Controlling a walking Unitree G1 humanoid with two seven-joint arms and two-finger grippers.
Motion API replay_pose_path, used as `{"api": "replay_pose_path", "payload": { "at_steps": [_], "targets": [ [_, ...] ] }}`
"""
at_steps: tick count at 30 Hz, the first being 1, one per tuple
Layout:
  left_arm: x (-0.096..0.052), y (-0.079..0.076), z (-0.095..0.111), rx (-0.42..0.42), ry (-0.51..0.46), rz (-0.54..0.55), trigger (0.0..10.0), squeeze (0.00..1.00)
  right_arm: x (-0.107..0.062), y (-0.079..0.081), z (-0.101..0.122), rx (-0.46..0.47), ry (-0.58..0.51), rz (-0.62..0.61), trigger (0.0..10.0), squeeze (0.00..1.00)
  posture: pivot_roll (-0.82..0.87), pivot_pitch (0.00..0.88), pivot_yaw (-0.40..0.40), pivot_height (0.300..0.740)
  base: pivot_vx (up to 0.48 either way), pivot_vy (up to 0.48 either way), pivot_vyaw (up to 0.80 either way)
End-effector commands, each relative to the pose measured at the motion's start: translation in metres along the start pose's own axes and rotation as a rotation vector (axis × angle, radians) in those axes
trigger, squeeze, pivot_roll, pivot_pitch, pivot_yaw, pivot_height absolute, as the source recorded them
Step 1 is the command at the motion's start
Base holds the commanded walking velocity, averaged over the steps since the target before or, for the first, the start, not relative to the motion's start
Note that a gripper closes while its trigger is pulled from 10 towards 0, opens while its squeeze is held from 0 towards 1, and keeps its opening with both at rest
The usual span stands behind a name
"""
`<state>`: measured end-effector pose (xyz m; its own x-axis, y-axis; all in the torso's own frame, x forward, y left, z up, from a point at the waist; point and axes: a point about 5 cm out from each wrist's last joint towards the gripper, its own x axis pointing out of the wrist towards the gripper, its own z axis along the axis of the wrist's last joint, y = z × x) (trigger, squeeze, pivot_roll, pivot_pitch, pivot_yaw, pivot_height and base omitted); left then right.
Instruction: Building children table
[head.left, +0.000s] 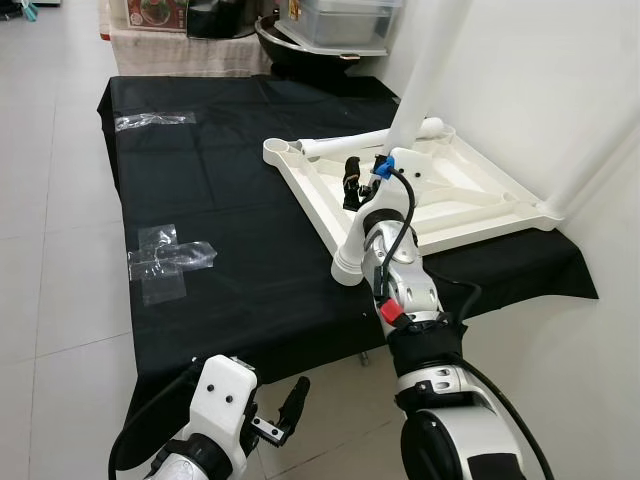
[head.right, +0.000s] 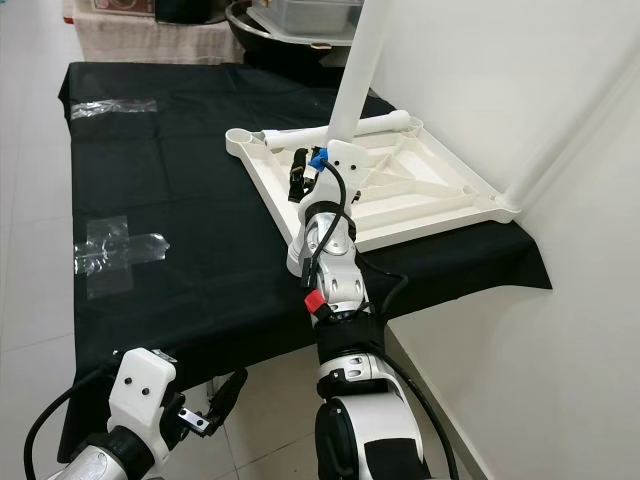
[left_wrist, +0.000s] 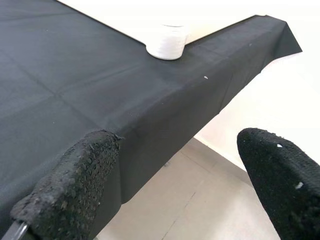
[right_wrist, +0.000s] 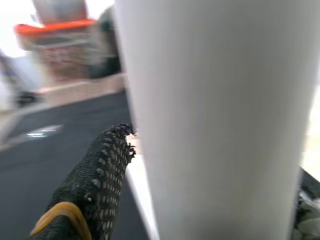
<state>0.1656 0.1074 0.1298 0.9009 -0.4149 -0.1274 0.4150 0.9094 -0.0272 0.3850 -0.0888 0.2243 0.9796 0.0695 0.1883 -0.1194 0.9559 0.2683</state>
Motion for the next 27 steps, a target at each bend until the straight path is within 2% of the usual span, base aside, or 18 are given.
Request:
{"api": "replay_pose_path", "payload": {
  "at_steps": [1,2,3,4,5,7,9,11,12,16,19,20,21,23,24,25,26,27],
  "targets": [
    [0.0,-0.002,-0.005,-0.011,0.022,-0.009,10.0,0.0,0.004,-0.003,0.01,0.043,-0.047,0.055,10.0,0.0,0.16,0.091,-0.178,0.74,0.0,0.0,0.0],
    [0.0,-0.002,-0.005,-0.012,0.022,-0.009,10.0,0.0,0.006,-0.009,0.013,0.044,-0.037,0.184,10.0,0.0,0.16,0.093,-0.179,0.74,0.0,0.0,0.0],
    [0.0,-0.002,-0.005,-0.012,0.022,-0.009,10.0,0.0,0.006,-0.009,0.013,0.044,-0.037,0.184,10.0,0.0,0.16,0.093,-0.179,0.74,0.0,0.0,0.0],
    [0.0,-0.002,-0.005,-0.015,0.021,-0.01,10.0,0.0,0.007,-0.016,0.017,0.072,0.007,0.422,10.0,0.0,0.16,0.097,-0.178,0.74,0.0,0.0,0.0],
    [0.0,-0.002,-0.005,-0.016,0.021,-0.01,10.0,0.0,0.006,-0.018,0.018,0.094,0.031,0.513,10.0,0.0,0.16,0.097,-0.178,0.74,0.0,0.0,0.0],
    [0.001,-0.002,-0.005,-0.017,0.021,-0.01,10.0,0.0,0.005,-0.018,0.018,0.108,0.046,0.553,10.0,0.0,0.16,0.097,-0.178,0.74,0.0,0.0,0.0],
    [0.0,-0.002,-0.005,-0.017,0.02,-0.009,10.0,0.0,-0.003,-0.018,0.019,0.132,0.099,0.824,10.0,0.0,0.16,0.1,-0.184,0.74,0.0,0.0,0.0],
    [0.0,-0.002,-0.004,-0.016,0.019,-0.008,10.0,0.0,-0.016,-0.016,0.017,0.115,0.168,1.102,10.0,0.0,0.16,0.099,-0.185,0.74,0.0,0.0,0.0],
    [0.0,-0.002,-0.004,-0.016,0.019,-0.009,10.0,0.0,-0.019,-0.014,0.014,0.105,0.202,1.171,10.0,0.0,0.17,0.101,-0.185,0.74,0.0,0.0,0.0],
    [0.0,-0.003,-0.004,-0.011,0.018,-0.01,10.0,0.0,-0.018,-0.002,0.009,0.127,0.247,1.264,10.0,0.0,0.18,0.105,-0.187,0.74,0.0,0.0,0.0],
    [0.0,-0.003,-0.004,-0.01,0.018,-0.011,10.0,0.0,-0.018,0.0,0.008,0.137,0.249,1.277,10.0,0.0,0.18,0.105,-0.187,0.74,0.0,0.0,0.0],
    [0.0,-0.003,-0.003,-0.008,0.019,-0.01,10.0,0.0,-0.017,0.008,0.005,0.103,0.269,1.309,10.0,0.0,0.19,0.11,-0.194,0.74,0.0,0.0,0.0],
    [-0.001,-0.003,-0.003,-0.007,0.018,-0.009,10.0,0.0,-0.015,0.016,0.002,0.059,0.291,1.333,8.0,0.0,0.19,0.112,-0.193,0.74,0.0,0.0,0.0],
    [-0.001,-0.003,-0.003,-0.006,0.018,-0.009,10.0,0.0,-0.014,0.021,0.0,0.028,0.307,1.35,8.0,0.0,0.19,0.112,-0.193,0.74,0.0,0.0,0.0],
    [-0.001,-0.004,-0.003,-0.007,0.018,-0.01,10.0,0.0,-0.012,0.026,-0.001,0.017,0.308,1.343,0.0,0.0,0.19,0.113,-0.198,0.74,0.0,0.0,0.0],
    [-0.001,-0.004,-0.003,-0.007,0.018,-0.01,10.0,0.0,-0.012,0.026,-0.001,0.017,0.308,1.343,0.0,0.0,0.19,0.113,-0.198,0.74,0.0,0.0,0.0],
    [-0.001,-0.005,-0.003,-0.011,0.018,-0.01,10.0,0.0,-0.004,0.029,0.001,-0.002,0.259,1.224,0.0,0.0,0.19,0.116,-0.197,0.74,0.0,0.0,0.0],
    [-0.001,-0.005,-0.003,-0.012,0.018,-0.01,10.0,0.0,0.0,0.029,0.002,-0.021,0.239,1.16,0.0,0.0,0.19,0.117,-0.196,0.74,0.0,0.0,0.0]
  ]
}}
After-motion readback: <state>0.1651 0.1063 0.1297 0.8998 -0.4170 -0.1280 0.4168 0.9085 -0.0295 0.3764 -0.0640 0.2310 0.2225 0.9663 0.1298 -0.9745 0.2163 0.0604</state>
